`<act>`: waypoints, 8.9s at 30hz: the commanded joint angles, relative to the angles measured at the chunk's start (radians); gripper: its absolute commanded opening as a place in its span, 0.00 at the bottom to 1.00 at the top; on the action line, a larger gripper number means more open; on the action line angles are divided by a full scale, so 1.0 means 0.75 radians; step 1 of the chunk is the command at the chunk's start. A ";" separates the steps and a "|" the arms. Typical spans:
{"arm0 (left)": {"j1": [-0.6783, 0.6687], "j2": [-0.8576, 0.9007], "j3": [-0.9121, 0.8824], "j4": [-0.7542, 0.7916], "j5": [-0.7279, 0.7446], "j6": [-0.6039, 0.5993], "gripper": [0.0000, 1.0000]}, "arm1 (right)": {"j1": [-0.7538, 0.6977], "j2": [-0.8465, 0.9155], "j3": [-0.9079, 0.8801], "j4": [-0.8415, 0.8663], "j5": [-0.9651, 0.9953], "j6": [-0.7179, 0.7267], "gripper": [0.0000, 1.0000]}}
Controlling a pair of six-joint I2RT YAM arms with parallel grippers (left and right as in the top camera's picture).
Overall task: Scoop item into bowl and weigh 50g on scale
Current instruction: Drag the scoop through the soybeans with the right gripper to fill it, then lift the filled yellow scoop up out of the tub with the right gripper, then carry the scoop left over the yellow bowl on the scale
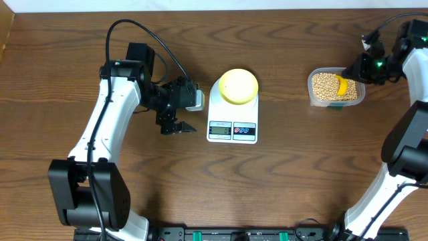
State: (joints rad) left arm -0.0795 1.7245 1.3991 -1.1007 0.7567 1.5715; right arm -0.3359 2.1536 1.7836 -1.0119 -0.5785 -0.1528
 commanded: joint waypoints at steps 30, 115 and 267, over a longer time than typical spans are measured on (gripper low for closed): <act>0.001 0.000 -0.010 -0.011 0.007 0.013 0.98 | -0.032 0.076 -0.020 0.035 -0.070 -0.037 0.01; 0.001 0.000 -0.010 -0.011 0.007 0.013 0.98 | -0.321 0.076 -0.020 -0.012 -1.168 0.044 0.01; 0.001 0.000 -0.010 -0.011 0.007 0.013 0.98 | 0.829 -0.057 -0.019 0.327 -0.242 0.101 0.01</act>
State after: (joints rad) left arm -0.0795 1.7245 1.3991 -1.1007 0.7567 1.5715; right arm 0.2722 2.1387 1.7718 -0.7662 -0.7609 -0.0570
